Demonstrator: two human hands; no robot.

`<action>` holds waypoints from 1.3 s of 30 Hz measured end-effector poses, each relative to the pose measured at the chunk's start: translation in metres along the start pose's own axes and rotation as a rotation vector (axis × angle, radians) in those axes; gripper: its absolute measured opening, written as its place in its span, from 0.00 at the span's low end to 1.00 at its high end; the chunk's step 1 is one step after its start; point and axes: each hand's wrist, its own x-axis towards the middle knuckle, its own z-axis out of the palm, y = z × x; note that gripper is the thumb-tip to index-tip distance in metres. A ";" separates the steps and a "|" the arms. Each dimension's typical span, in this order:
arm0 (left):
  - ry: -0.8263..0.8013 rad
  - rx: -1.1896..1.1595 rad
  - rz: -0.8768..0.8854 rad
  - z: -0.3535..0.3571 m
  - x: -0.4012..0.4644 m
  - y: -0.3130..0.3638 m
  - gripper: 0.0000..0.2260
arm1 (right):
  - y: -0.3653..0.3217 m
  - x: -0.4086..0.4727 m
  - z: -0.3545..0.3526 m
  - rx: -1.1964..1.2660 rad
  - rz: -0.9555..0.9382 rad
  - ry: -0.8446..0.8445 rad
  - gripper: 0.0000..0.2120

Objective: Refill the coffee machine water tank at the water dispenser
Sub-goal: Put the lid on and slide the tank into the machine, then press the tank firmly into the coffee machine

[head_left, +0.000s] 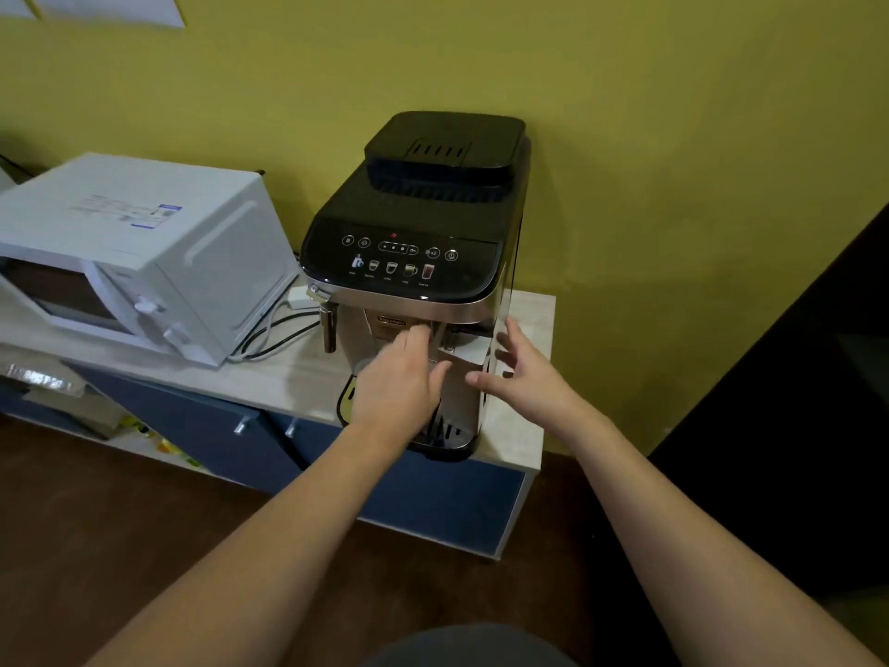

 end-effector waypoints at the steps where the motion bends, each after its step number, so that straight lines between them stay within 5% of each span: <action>1: 0.100 0.116 0.078 0.000 -0.002 -0.001 0.19 | -0.001 0.001 0.001 -0.062 -0.028 0.032 0.51; 5: 0.218 0.294 0.243 -0.006 0.003 -0.004 0.42 | -0.010 0.006 0.004 -0.329 -0.179 0.124 0.51; 8: 0.172 0.368 0.283 -0.007 0.016 -0.010 0.48 | -0.010 0.010 0.005 -0.392 -0.198 0.129 0.51; 27: 0.208 0.432 0.343 0.011 0.025 -0.017 0.44 | -0.005 0.008 0.011 -0.346 -0.172 0.245 0.44; 39: 0.409 0.430 0.379 0.030 0.038 -0.023 0.45 | 0.009 0.016 0.021 -0.411 -0.263 0.380 0.36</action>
